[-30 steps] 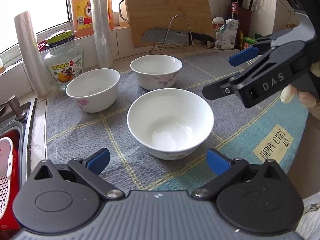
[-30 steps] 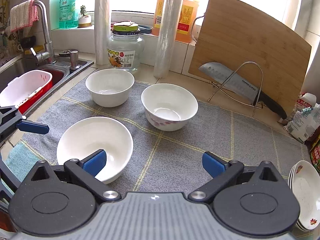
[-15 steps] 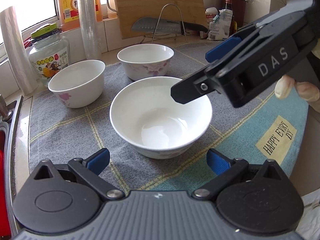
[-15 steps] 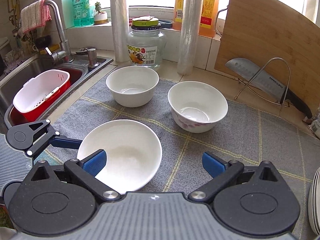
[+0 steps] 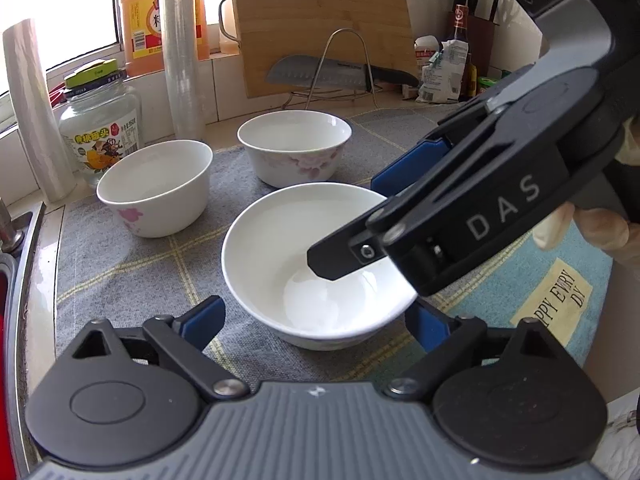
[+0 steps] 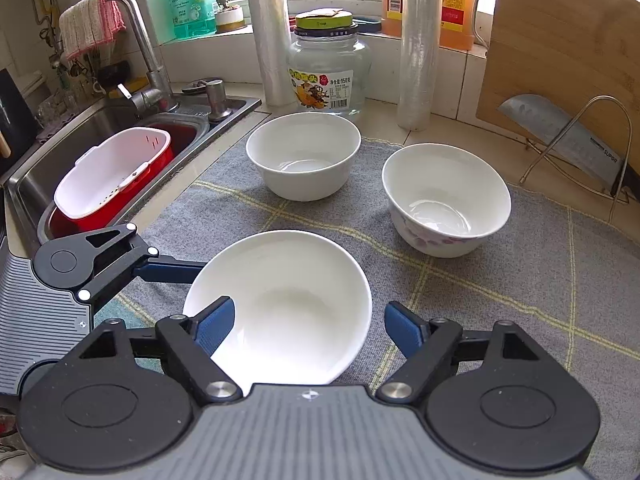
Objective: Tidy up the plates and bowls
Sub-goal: 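Close the right tool on the white bowl's rim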
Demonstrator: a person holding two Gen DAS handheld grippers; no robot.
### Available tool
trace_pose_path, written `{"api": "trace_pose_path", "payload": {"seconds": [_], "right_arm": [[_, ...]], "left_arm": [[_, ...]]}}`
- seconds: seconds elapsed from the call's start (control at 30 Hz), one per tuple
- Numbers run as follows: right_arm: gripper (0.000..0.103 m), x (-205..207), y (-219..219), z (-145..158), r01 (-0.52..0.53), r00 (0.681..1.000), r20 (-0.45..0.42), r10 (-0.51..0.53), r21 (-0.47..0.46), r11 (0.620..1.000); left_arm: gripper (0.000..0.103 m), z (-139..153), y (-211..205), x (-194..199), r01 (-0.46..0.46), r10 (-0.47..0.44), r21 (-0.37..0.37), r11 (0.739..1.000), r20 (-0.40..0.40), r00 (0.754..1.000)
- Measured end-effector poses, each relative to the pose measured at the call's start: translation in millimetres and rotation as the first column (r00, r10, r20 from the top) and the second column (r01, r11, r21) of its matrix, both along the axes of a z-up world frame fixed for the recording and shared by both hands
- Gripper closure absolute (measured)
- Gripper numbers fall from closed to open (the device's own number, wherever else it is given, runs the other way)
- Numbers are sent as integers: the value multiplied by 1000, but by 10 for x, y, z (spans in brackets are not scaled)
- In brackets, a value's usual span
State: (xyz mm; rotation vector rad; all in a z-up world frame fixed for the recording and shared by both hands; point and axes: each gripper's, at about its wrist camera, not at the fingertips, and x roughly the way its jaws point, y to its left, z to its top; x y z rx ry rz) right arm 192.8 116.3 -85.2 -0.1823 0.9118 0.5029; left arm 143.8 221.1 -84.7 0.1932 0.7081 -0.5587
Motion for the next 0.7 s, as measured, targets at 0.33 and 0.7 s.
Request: {"api": "trace_pose_path", "payload": {"seconds": [0.33, 0.7], "right_arm": [[26, 88, 18, -65, -1, 999, -38, 2, 23, 1000], [29, 101, -7, -96, 9, 998, -61, -6, 37, 999]], "left_arm": [[14, 11, -2, 9, 17, -17, -19, 1000, 1, 1000], [14, -3, 12, 40, 35, -35, -24, 999, -11, 999]]}}
